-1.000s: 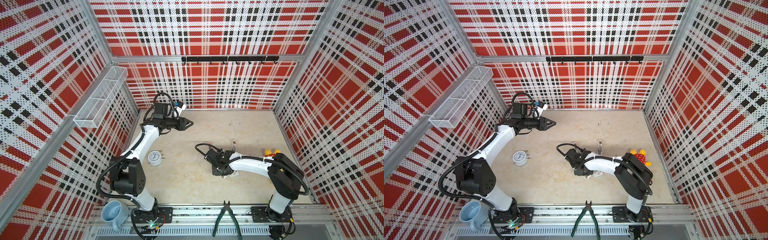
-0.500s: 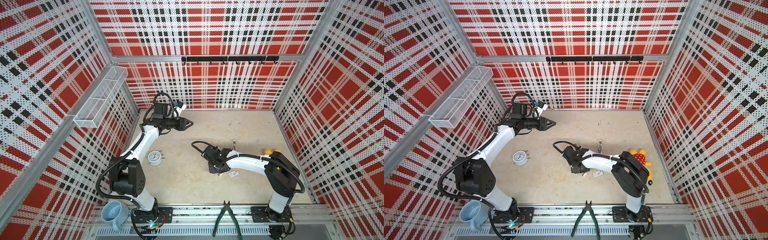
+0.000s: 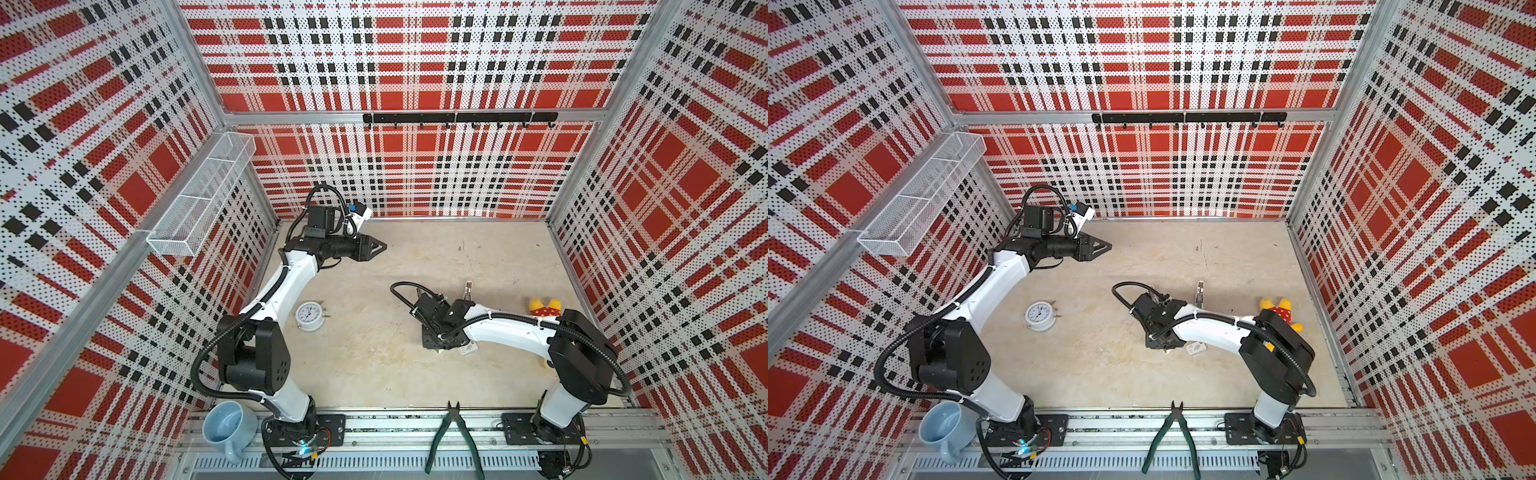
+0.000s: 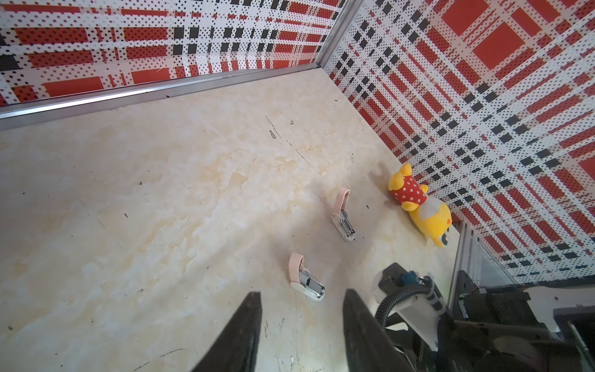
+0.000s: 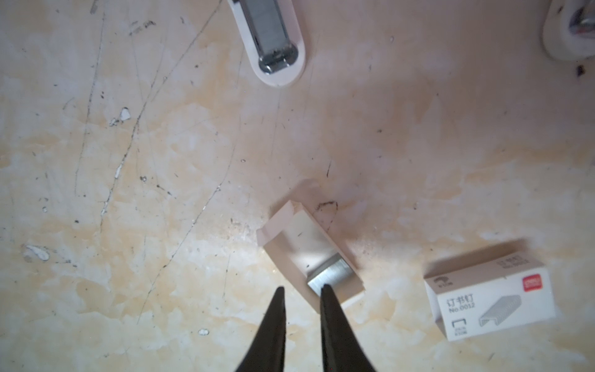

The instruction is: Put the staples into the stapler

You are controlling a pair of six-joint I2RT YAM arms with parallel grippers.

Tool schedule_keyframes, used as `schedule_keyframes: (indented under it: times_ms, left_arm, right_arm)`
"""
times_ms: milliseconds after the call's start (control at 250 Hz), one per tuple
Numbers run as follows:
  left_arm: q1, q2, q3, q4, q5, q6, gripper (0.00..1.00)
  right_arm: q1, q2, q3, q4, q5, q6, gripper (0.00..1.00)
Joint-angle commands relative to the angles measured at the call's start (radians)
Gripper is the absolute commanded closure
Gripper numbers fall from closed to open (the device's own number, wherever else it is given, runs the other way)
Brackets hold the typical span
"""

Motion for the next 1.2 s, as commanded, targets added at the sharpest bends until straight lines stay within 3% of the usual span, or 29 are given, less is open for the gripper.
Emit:
schedule_keyframes:
  times_ms: [0,576,1196]
  left_arm:
    - [0.007,-0.027,-0.009,0.033,0.025,-0.02,0.55]
    - [0.029,-0.037,-0.018,0.074,0.053,-0.049,0.55]
    - [0.039,-0.044,-0.039,0.107,0.077,-0.07,0.55]
  right_arm:
    - [0.0,-0.028,-0.03,0.034,-0.018,0.069,0.79]
    - [-0.019,-0.035,-0.092,0.095,-0.03,0.174,0.77]
    - [-0.019,0.034,-0.016,-0.04,0.012,0.156,0.78]
